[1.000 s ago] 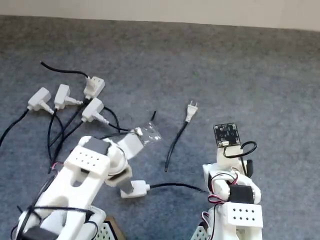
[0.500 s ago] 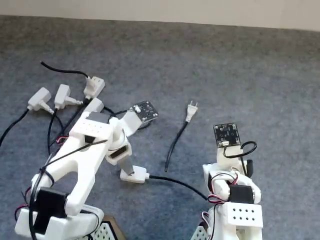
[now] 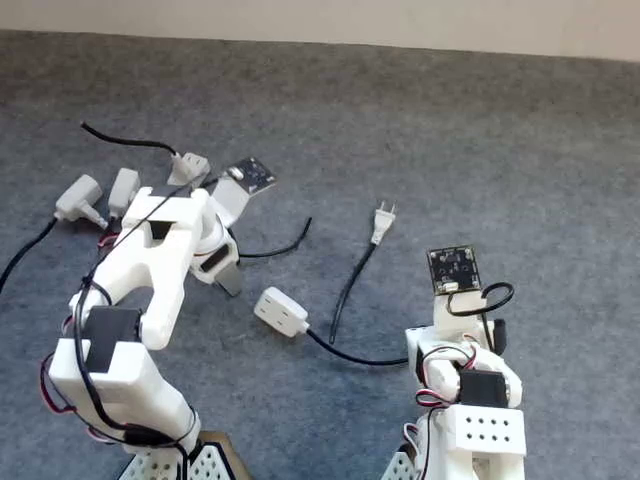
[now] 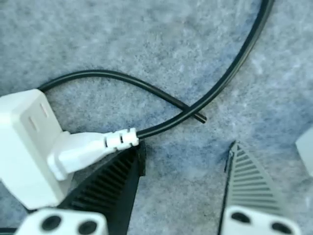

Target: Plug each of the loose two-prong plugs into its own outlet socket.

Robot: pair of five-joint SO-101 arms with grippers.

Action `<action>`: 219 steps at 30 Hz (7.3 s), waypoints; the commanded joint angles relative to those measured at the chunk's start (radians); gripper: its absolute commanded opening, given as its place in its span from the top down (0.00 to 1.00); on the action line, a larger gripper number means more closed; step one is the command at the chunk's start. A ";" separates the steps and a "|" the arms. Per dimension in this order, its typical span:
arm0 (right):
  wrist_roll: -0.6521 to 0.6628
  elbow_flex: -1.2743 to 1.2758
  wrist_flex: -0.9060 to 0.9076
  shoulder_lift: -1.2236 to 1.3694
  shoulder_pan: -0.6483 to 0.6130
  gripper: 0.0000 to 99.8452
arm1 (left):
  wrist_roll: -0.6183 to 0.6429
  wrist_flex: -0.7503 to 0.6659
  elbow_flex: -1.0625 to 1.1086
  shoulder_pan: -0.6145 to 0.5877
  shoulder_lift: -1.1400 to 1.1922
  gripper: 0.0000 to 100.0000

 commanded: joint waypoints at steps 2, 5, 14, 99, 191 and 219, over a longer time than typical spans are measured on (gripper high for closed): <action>-0.008 -0.002 -0.016 -0.010 0.012 0.60 | -0.002 0.175 -0.084 -0.007 -0.137 0.75; -0.008 -0.002 -0.016 -0.010 0.012 0.60 | 0.054 0.307 -0.101 0.027 -0.274 0.75; -0.008 -0.002 -0.016 -0.010 0.010 0.60 | 0.477 0.359 0.008 0.285 -0.486 0.75; -0.006 -0.002 -0.019 -0.010 0.010 0.60 | 1.320 -0.153 0.526 0.463 -0.489 0.76; -0.003 -0.002 -0.019 -0.008 0.007 0.60 | -0.290 0.436 0.297 0.515 -0.389 0.79; -0.005 -0.002 -0.019 -0.008 0.005 0.60 | -0.288 0.293 -0.097 0.503 -0.090 1.00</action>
